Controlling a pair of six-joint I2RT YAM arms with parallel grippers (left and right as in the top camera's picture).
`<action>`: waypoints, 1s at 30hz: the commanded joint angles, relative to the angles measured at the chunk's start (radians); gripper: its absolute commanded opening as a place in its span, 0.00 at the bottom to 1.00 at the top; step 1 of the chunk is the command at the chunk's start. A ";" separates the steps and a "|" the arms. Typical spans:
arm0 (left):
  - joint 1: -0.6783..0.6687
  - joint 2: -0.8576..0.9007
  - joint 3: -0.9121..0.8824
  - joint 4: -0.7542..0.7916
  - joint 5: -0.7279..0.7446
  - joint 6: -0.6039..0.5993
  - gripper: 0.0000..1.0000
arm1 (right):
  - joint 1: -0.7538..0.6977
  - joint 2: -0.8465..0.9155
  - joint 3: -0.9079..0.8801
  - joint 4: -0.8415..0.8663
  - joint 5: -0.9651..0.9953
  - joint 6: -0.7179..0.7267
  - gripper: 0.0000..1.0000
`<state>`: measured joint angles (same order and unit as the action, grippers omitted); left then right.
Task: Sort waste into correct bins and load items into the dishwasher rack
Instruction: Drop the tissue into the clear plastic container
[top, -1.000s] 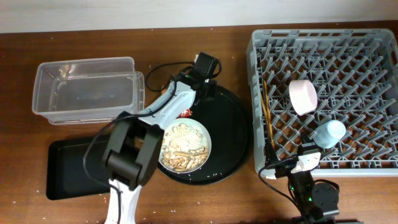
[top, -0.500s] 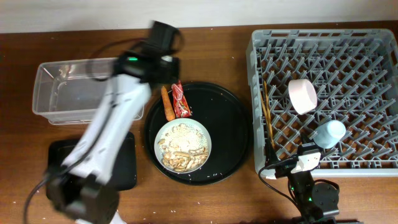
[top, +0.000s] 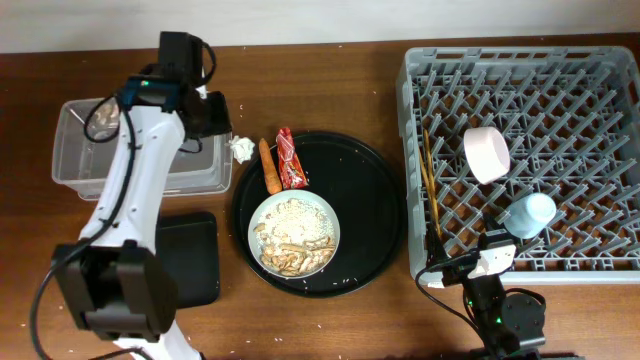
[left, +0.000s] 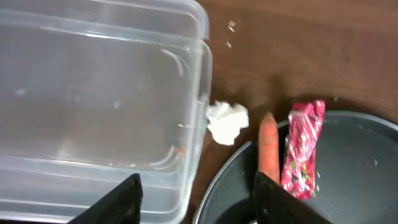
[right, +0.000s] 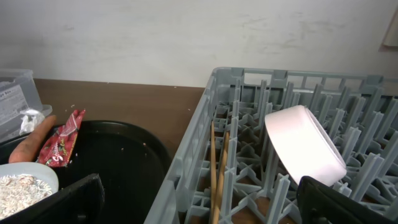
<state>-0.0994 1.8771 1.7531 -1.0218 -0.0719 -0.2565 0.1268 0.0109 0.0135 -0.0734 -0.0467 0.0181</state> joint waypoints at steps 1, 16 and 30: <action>-0.087 0.016 -0.006 -0.031 -0.004 0.053 0.54 | 0.004 -0.007 -0.008 0.000 -0.009 -0.003 0.98; -0.140 0.331 -0.007 0.180 -0.204 -0.068 0.00 | 0.004 -0.007 -0.008 0.000 -0.009 -0.003 0.98; 0.046 0.039 -0.002 0.016 -0.206 -0.026 0.56 | 0.004 -0.007 -0.008 0.000 -0.009 -0.003 0.98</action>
<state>-0.0509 1.8721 1.7588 -0.9844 -0.2974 -0.3054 0.1268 0.0101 0.0135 -0.0734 -0.0467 0.0181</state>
